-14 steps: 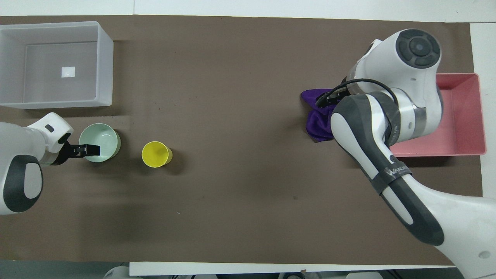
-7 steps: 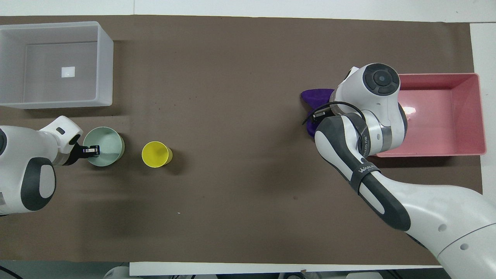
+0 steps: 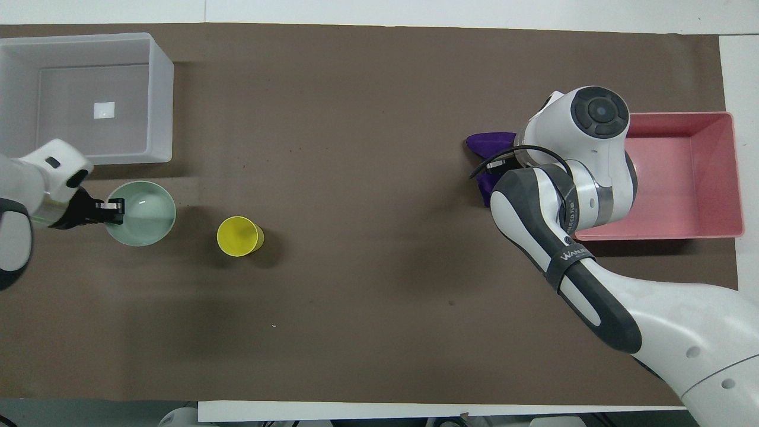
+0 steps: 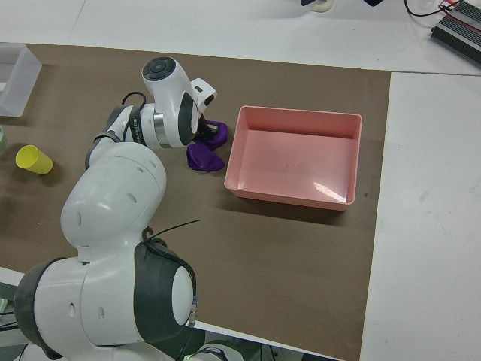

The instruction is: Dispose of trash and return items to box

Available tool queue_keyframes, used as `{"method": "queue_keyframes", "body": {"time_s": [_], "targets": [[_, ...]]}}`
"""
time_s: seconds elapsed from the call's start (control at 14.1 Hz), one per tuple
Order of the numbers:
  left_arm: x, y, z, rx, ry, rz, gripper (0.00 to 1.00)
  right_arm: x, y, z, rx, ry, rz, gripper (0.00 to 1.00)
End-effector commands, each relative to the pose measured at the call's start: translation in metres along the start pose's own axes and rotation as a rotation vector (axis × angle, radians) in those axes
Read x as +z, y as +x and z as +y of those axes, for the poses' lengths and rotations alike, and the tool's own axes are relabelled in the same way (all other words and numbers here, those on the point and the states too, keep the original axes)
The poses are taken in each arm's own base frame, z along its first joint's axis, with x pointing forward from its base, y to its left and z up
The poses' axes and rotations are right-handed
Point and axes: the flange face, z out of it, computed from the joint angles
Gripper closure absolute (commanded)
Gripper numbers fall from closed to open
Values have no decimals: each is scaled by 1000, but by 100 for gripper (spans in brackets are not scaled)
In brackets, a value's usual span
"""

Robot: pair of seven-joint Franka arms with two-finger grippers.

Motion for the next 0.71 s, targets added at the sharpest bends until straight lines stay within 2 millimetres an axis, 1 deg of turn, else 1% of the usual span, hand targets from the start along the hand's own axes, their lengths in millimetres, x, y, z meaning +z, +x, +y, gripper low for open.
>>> {"method": "queue_keyframes", "body": {"time_s": [0.0, 0.07, 0.14, 0.21, 0.28, 0.35, 0.42, 0.49, 0.57, 0.64], "targets": [[-77, 20, -2, -26, -38, 6, 100, -59, 9, 13, 38, 5, 15, 100], [-83, 33, -3, -36, -65, 20, 100, -84, 12, 17, 43, 5, 13, 100], [-89, 47, -10, -57, -93, 64, 100, -111, 11, 22, 51, 3, 4, 100], [-90, 65, -27, -101, -121, 121, 100, -131, 8, 30, 59, 2, -6, 100], [-80, 91, -37, -125, -137, 159, 100, -150, 1, 44, 76, 0, -6, 100], [-71, 120, -48, -141, -144, 192, 100, -165, -7, 56, 94, -1, -2, 100], [-59, 144, -61, -156, -140, 218, 100, -175, -14, 67, 98, -5, -8, 100], [-46, 159, -72, -168, -127, 237, 100, -184, -21, 78, 94, -13, -14, 100], [-29, 170, -79, -173, -113, 260, 100, -186, -30, 98, 94, -13, -28, 100], [-12, 177, -88, -180, -93, 273, 100, -180, -39, 120, 97, -10, -49, 100]]}}
